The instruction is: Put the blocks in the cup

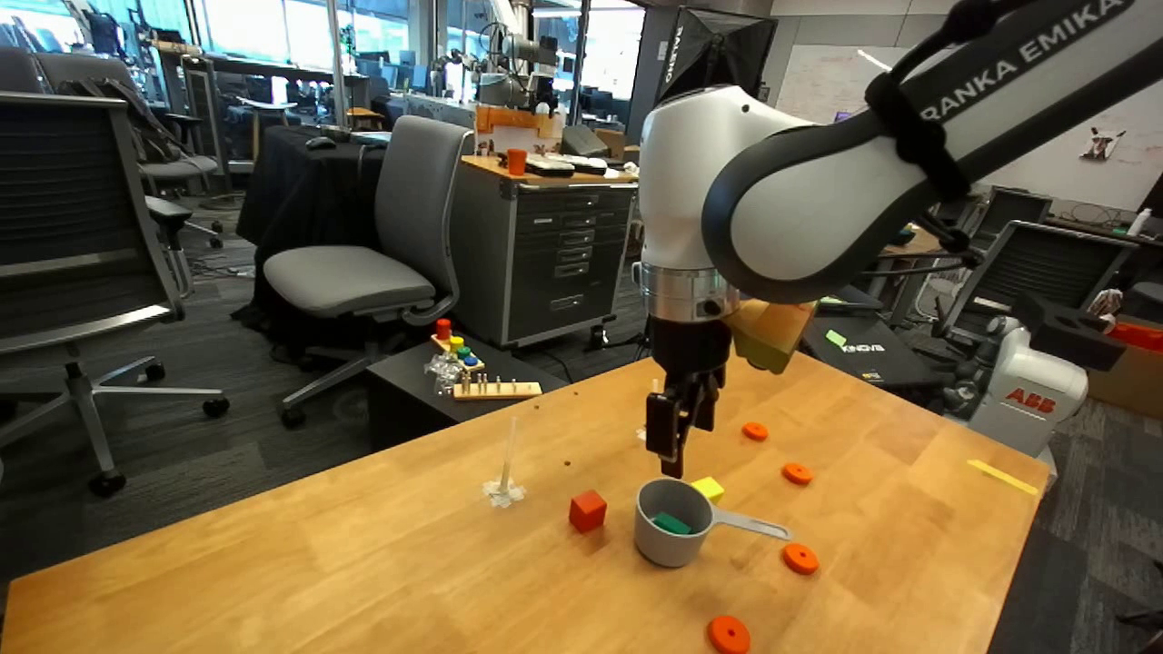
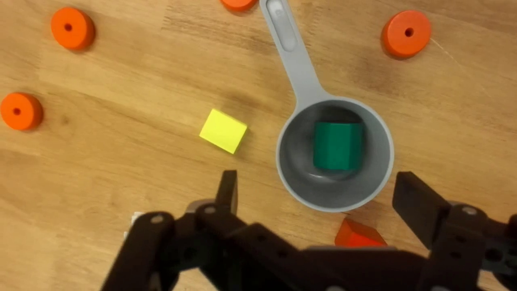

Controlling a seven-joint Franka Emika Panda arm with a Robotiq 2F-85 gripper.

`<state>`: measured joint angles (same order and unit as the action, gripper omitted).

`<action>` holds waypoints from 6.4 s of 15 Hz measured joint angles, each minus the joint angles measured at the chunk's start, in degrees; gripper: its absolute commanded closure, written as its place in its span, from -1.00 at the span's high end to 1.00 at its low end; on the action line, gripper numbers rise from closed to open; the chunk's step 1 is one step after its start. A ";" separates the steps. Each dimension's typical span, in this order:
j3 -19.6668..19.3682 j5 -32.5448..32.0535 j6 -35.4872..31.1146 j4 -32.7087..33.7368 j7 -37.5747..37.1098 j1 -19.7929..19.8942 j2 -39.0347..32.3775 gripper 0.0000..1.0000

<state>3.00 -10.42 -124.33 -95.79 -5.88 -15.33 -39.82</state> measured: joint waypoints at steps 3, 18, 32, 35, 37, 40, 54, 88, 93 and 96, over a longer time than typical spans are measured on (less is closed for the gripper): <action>-0.11 0.00 0.01 0.16 0.00 0.28 0.00 1.00; 0.42 9.90 5.38 1.77 2.18 9.30 0.32 1.00; 0.19 15.18 -3.12 1.62 -1.33 10.87 -1.31 1.00; -0.04 15.11 -3.63 1.64 -2.47 9.99 -3.18 1.00; -0.38 15.08 -4.07 1.65 -3.23 9.47 -4.31 1.00; -0.92 15.05 -4.48 1.65 -4.13 9.14 -5.42 1.00; -1.91 15.02 -4.67 1.92 -5.76 9.11 -8.31 1.00; -1.66 13.16 -5.30 6.11 -6.55 3.20 -7.03 -0.72; -1.65 12.83 -5.32 6.06 -6.73 1.92 -5.60 -0.72; -1.36 12.83 -5.32 5.71 -6.90 1.70 -5.34 -0.72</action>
<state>1.64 2.41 -129.64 -90.08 -12.77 -13.63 -45.16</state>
